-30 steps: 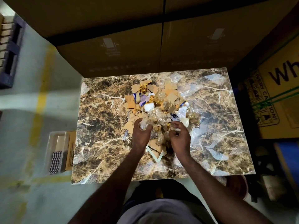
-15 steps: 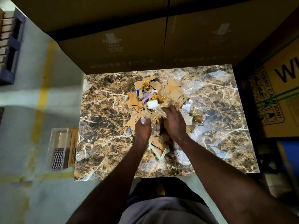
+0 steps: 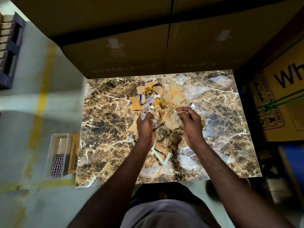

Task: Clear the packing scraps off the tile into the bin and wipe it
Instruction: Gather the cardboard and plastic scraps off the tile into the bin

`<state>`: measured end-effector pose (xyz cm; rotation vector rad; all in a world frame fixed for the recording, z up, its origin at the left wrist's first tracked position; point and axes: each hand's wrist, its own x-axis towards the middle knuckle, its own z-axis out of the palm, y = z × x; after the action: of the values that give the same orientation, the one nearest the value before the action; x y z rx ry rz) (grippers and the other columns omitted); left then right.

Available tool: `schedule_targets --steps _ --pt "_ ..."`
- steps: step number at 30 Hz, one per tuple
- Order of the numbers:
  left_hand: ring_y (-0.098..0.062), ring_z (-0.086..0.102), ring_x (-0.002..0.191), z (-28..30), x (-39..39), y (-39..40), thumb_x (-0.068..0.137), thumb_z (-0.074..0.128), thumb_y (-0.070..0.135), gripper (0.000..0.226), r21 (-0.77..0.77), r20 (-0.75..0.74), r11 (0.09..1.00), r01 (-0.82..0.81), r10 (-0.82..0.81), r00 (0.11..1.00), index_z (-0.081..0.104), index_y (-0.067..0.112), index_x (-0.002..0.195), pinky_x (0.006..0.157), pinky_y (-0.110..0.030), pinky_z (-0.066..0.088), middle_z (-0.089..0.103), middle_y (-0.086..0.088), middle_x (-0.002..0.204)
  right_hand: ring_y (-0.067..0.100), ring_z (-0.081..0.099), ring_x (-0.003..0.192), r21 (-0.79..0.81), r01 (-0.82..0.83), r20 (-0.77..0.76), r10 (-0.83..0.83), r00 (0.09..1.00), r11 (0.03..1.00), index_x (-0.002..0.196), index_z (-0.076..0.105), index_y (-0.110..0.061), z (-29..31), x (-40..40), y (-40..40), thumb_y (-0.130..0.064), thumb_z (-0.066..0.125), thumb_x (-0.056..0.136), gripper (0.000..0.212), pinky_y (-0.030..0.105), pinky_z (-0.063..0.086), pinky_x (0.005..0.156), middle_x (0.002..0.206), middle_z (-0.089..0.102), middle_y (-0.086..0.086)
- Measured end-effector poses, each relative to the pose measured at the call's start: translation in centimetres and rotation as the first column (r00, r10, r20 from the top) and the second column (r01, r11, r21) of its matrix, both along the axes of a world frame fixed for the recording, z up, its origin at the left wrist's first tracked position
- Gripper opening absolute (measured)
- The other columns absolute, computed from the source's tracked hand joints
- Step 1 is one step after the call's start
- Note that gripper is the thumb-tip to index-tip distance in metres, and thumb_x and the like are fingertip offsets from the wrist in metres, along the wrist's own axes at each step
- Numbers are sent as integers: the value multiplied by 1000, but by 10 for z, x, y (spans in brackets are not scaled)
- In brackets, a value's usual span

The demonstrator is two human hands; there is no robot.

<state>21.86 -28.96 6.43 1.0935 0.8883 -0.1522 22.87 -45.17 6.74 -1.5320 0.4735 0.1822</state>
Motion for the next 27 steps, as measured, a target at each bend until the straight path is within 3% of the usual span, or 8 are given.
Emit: schedule_targets --steps 2,5,8,12,15,20,23,27 --pt "-38 55 129 4 3 1 84 69 23 46 -81 54 997 -14 19 998 56 -3 120 90 -56 62 54 -20 141 30 66 101 200 57 -89 -39 995 978 101 74 -18 11 -1 4 -8 54 97 23 50 53 86 110 75 8" --pt "-36 58 111 12 2 -1 97 61 20 18 -204 59 979 -21 34 998 60 7 110 62 -37 60 55 -21 131 28 69 88 374 120 -146 -69 987 920 102 68 -13 24 -5 13 1 46 97 26 44 54 80 92 76 6" --pt "-38 68 107 25 -2 -8 97 59 24 23 -279 121 960 19 15 993 72 10 110 85 -45 60 69 -25 122 21 69 75 362 133 -99 -103 990 923 99 66 -17 30 -10 26 2 45 95 29 37 53 71 85 74 2" --pt "-35 72 97 24 -7 -15 96 62 20 21 -243 134 969 33 0 991 80 11 98 85 -44 61 73 -22 108 28 66 91 272 181 -32 -179 983 945 102 68 -24 35 -18 42 -19 51 92 21 46 51 83 100 73 8" --pt "-46 61 130 22 -14 -25 87 74 33 66 -170 89 984 59 -44 995 54 0 140 107 -61 53 62 -30 140 30 71 104 238 216 -15 -219 976 947 109 71 -27 41 -25 47 -29 47 91 30 52 54 95 114 77 6" --pt "-18 60 114 26 -23 -42 96 69 30 76 -38 78 986 163 -160 984 32 8 159 110 -50 47 61 3 122 22 59 138 354 229 -23 -237 971 907 133 72 -29 52 -43 40 -26 41 102 44 54 46 117 145 67 -3" --pt "-2 57 99 28 -30 -56 100 66 25 65 -3 85 978 209 -208 974 39 10 157 104 -40 43 58 17 106 25 61 137 433 301 -26 -322 946 850 142 67 -24 52 -55 26 -38 36 111 46 48 53 111 148 65 3" --pt "-9 66 111 38 -45 -88 100 66 30 40 6 87 958 286 -285 955 53 20 137 106 -46 53 67 3 127 24 68 129 493 402 -36 -444 895 771 141 65 -11 56 -74 -2 -36 36 115 46 33 59 94 141 69 8"
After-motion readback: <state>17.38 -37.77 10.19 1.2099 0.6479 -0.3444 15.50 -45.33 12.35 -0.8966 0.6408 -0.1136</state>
